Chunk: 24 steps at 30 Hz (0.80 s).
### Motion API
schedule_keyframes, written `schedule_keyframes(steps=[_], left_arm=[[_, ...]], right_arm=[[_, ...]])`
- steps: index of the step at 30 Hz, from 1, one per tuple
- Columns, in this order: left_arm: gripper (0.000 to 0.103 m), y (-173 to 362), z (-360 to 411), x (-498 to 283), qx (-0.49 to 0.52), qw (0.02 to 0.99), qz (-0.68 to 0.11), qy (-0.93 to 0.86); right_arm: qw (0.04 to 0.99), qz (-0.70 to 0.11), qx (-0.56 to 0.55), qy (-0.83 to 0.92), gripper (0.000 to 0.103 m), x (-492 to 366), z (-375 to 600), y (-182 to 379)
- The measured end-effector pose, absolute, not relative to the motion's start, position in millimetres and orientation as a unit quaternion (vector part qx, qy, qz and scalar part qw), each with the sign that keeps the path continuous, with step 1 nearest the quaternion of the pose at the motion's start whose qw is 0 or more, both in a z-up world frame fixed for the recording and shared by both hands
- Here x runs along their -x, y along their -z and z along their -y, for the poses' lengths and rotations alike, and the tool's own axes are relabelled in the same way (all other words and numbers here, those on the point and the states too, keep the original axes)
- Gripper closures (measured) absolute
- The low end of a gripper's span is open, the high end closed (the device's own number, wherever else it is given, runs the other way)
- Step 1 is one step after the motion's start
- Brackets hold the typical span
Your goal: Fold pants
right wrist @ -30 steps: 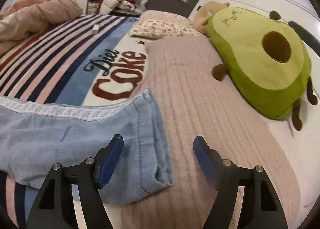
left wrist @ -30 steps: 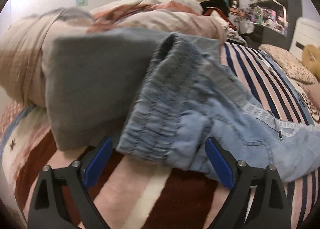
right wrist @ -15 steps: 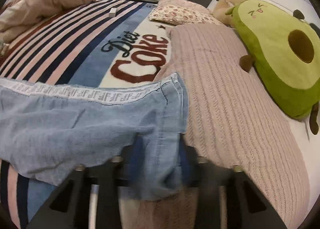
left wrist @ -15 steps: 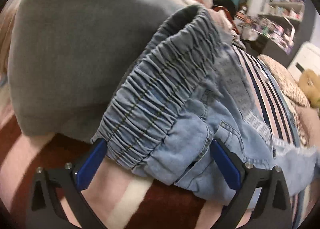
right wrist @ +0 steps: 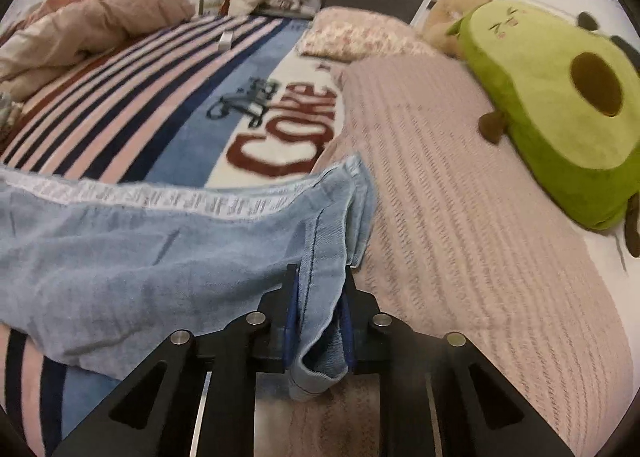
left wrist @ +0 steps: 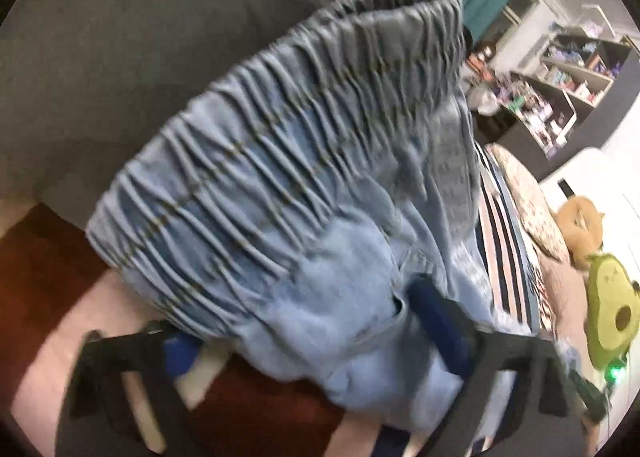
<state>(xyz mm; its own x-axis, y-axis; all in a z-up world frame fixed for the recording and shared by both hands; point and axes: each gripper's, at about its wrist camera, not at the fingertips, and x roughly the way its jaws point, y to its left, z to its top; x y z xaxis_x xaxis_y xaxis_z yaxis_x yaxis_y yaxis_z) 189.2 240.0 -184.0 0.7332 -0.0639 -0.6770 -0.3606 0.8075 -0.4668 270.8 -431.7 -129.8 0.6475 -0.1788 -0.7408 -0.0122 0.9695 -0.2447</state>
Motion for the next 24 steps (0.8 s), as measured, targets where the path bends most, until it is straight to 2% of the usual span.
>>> schedule_keyframes(steps=[4, 7, 16, 24], left_arm=[[0.061, 178.9, -243.0, -178.7, 0.307, 0.887, -0.333, -0.086], [0.074, 169.4, -240.8, -171.0, 0.290, 0.899, -0.320, -0.078], [0.088, 140.6, -239.3, -147.5, 0.262, 0.920, -0.284, -0.070], [0.092, 111.5, -241.5, -108.1, 0.233, 0.934, -0.253, -0.096]], right_arm=[[0.913, -0.391, 0.104, 0.047, 0.095, -262.4, 431.2, 119.0], [0.921, -0.375, 0.093, 0.048, 0.096, -256.8, 433.3, 111.2], [0.923, -0.375, 0.071, 0.037, 0.098, -239.7, 432.7, 104.7], [0.925, -0.376, 0.052, 0.015, 0.098, -218.0, 428.5, 96.3]])
